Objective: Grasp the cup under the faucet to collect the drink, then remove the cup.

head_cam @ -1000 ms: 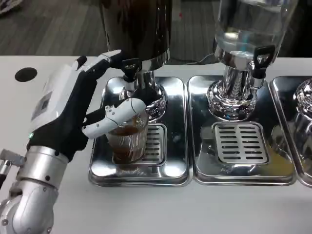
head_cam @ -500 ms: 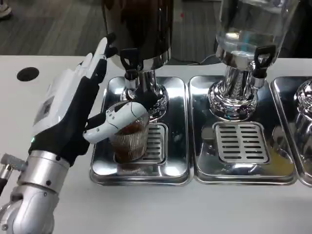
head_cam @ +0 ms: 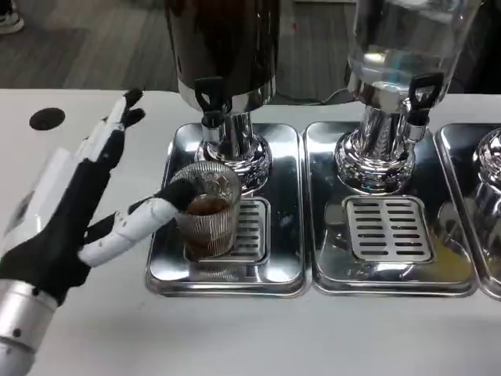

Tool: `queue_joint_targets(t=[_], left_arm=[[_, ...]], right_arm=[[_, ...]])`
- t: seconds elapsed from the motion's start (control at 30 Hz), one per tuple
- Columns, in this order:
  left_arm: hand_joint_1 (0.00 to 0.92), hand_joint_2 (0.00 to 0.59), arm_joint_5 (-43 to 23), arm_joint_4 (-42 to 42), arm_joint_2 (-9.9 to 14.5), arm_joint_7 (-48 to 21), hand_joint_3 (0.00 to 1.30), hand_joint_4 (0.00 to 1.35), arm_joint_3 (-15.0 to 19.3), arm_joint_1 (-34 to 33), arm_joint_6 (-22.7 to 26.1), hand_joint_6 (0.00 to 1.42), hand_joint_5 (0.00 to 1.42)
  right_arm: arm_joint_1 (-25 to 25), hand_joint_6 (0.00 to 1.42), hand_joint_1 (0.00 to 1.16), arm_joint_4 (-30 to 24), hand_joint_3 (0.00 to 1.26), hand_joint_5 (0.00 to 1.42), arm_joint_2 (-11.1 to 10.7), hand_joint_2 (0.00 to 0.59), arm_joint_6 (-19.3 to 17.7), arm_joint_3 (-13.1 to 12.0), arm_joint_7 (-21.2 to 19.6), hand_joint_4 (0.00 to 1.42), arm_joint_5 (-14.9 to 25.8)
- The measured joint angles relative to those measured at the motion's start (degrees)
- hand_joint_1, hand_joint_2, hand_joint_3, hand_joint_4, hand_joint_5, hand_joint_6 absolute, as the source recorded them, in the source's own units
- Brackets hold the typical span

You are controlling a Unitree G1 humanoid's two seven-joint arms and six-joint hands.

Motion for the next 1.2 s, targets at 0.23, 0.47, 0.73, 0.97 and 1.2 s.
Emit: queue_joint_targets(t=[0.23, 0.47, 0.73, 0.97, 1.2], left_arm=[[0.002, 0.0, -4.44, 1.08, 9.83, -9.52, 0.0, 0.0, 5.9, 4.4, -5.24, 0.0, 0.0], [0.006, 0.001, -4.92, 3.17, 14.93, -12.36, 0.0, 0.0, 14.28, 12.1, -12.03, 0.0, 0.0], [0.015, 0.0, -5.03, 10.36, 17.97, -13.6, 0.0, 0.0, 19.23, 17.32, -20.98, 0.0, 0.0], [0.0, 0.0, -4.53, 17.36, 18.74, -12.52, 0.0, 0.0, 19.6, 16.82, -27.27, 0.0, 0.0], [0.0, 0.0, 0.43, 23.5, 18.64, -6.14, 0.0, 0.0, 19.79, 14.82, -32.97, 0.0, 0.0]], right_arm=[[-0.85, 0.22, 0.71, 0.02, 0.44, 0.34, 0.58, 0.539, 0.66, 0.77, 0.01, 0.39, -0.12], [-1.72, 0.24, 0.77, 0.0, 0.43, 0.35, 1.94, 0.482, 2.4, 2.54, 0.08, 0.39, -0.75], [-2.15, 0.26, 0.81, -0.25, 0.37, 0.34, 2.34, 0.413, 4.46, 3.67, 0.29, 0.37, -1.04], [-3.28, 0.26, 0.8, -1.56, 0.3, 0.31, 2.4, 0.376, 6.89, 6.0, 1.07, 0.33, -1.71], [-5.19, 0.27, 0.81, -0.93, 0.25, 0.29, 2.37, 0.33, 7.57, 7.99, 1.11, 0.29, -2.53]])
